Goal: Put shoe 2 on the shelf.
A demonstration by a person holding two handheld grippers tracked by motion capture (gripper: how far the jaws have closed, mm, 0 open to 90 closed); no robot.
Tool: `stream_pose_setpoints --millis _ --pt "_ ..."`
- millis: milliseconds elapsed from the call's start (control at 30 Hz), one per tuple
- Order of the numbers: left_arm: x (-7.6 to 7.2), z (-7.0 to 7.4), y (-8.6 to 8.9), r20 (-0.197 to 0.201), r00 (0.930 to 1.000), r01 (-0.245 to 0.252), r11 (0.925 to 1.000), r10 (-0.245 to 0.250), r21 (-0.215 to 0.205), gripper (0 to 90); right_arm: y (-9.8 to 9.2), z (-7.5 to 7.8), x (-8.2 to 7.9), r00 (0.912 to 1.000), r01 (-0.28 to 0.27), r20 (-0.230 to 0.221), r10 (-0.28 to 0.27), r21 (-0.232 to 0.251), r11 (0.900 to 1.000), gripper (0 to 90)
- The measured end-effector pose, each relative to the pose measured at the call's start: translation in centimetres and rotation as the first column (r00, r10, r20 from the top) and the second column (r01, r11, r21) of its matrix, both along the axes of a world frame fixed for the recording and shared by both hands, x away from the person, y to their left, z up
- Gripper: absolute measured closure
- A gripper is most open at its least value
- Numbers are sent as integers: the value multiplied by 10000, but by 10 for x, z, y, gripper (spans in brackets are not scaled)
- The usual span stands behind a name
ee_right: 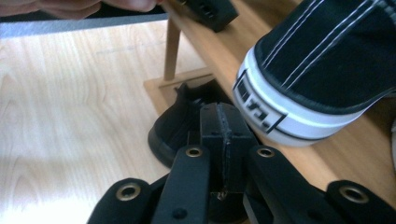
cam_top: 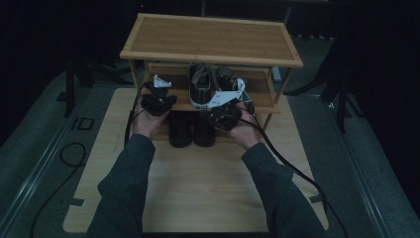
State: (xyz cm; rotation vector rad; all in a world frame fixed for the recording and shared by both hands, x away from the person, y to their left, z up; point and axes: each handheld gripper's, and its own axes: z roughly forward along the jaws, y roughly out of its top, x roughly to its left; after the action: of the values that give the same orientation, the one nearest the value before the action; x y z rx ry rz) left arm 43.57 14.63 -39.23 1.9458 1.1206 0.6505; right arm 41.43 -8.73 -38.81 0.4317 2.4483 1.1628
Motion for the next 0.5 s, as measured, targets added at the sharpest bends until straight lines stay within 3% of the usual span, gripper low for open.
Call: stream_pose_setpoints --millis 500 --pt "1 0 -9 12 9990 438 9989 -437 -179 900 -26 2 -17 9951 -979 -172 974 -300 9947 900"
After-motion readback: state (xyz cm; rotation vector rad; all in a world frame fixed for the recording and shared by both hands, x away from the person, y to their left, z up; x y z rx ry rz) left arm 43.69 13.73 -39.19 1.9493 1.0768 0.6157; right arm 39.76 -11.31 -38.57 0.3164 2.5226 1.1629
